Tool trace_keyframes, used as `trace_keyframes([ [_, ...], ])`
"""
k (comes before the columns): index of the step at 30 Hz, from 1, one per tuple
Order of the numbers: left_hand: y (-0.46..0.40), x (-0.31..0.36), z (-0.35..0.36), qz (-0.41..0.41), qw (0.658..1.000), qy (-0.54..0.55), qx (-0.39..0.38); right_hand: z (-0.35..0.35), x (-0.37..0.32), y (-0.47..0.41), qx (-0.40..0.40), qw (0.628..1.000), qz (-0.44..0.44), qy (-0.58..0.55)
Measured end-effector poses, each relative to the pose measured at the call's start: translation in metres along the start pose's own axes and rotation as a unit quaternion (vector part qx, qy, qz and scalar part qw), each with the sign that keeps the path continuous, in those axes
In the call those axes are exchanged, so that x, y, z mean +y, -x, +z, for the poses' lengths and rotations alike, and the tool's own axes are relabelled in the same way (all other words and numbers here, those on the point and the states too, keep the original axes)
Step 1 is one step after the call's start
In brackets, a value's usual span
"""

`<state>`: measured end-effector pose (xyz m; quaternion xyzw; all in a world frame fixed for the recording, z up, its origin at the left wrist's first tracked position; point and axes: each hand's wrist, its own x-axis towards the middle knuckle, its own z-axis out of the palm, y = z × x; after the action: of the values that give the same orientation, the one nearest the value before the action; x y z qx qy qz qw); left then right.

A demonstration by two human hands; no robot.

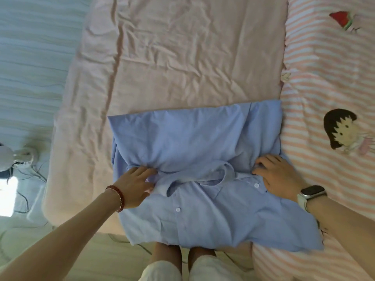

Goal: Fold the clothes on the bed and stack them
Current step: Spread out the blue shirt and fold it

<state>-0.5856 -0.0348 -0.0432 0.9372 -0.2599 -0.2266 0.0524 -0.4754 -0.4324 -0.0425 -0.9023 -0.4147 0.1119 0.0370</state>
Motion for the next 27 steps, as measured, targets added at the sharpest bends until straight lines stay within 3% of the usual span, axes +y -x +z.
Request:
trace_keyframes([
  [2, -0.004, 0.002, -0.009, -0.043, 0.997, 0.063, 0.001, -0.006, -0.005, -0.006, 0.023, 0.999, 0.024, -0.013],
  [5, -0.016, 0.013, -0.022, -0.086, 0.98, 0.127, 0.127, -0.014, -0.028, -0.023, 0.064, 0.994, 0.042, -0.074],
  [7, -0.025, 0.027, -0.025, -0.095, 0.972, 0.144, 0.159, -0.014, -0.049, -0.035, 0.053, 0.993, 0.015, -0.105],
  [13, -0.024, 0.063, 0.004, 0.0, 0.999, 0.01, 0.053, 0.001, -0.08, -0.03, -0.073, 0.988, -0.041, -0.129],
  [14, -0.022, 0.065, 0.007, -0.013, 0.999, 0.005, 0.037, 0.003, -0.083, -0.023, -0.083, 0.987, -0.02, -0.134],
  [17, -0.018, 0.07, 0.019, -0.065, 0.994, 0.027, 0.086, 0.013, -0.094, -0.004, -0.024, 0.981, 0.113, -0.157],
  [20, -0.014, 0.077, 0.026, -0.089, 0.987, 0.026, 0.129, 0.021, -0.107, 0.004, 0.001, 0.935, 0.239, -0.262],
  [23, -0.005, 0.077, 0.033, -0.091, 0.986, -0.001, 0.142, 0.027, -0.11, 0.014, -0.012, 0.907, 0.242, -0.343],
  [27, 0.005, 0.07, 0.035, -0.081, 0.985, -0.013, 0.151, 0.021, -0.102, 0.023, -0.071, 0.904, 0.206, -0.368],
])
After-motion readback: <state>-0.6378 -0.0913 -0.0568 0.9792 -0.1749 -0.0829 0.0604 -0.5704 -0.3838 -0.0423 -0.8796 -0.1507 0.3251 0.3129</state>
